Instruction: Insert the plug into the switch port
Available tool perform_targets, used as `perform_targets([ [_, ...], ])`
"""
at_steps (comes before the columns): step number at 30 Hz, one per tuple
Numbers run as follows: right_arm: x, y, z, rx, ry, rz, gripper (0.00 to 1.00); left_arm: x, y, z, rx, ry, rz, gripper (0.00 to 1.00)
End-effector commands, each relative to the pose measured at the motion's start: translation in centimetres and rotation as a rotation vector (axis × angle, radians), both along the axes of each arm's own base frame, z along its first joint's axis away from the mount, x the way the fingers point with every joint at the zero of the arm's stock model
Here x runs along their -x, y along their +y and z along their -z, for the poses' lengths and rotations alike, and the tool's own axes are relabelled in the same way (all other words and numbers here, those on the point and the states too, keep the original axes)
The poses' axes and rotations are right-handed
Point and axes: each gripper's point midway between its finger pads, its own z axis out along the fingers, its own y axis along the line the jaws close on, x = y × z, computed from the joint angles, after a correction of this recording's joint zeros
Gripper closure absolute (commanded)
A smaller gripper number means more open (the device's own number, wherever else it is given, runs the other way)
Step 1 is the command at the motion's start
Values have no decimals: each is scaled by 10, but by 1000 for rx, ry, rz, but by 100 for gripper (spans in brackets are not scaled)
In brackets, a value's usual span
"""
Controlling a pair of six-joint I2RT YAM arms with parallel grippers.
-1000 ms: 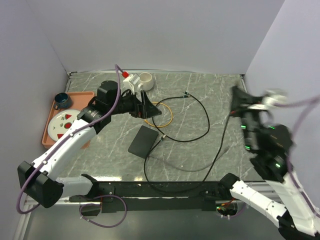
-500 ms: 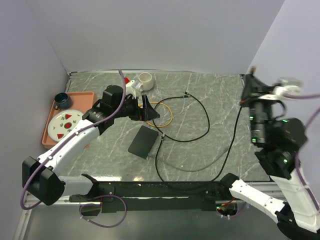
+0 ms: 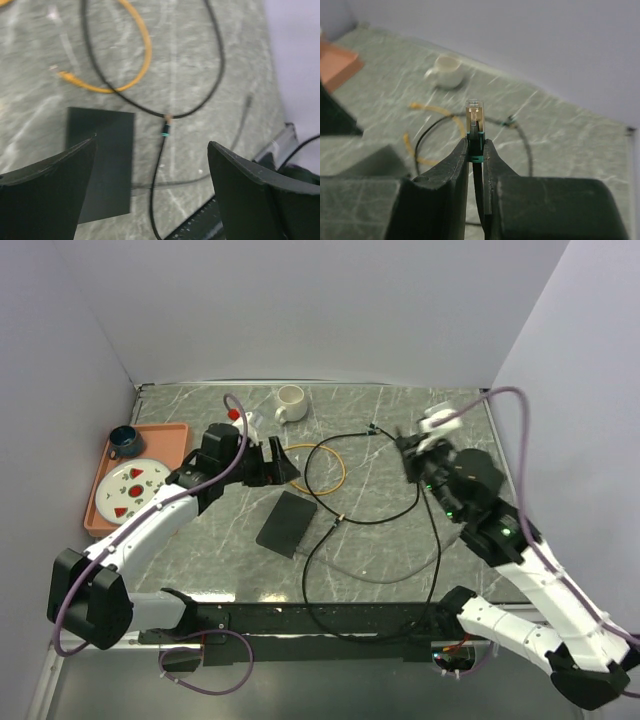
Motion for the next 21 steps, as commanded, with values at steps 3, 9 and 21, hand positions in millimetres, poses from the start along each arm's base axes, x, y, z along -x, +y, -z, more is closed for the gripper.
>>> perform_targets([
  [3,14,73,107,15,262,-296,100,-21,27,12,-28,-34,-137,3],
  [9,26,102,169,30,406,-398,100,-25,34,39,-40,9,-157,3],
  [21,46,153,251,124,626,-487,100,-25,37,82,-56,90,-154,3],
])
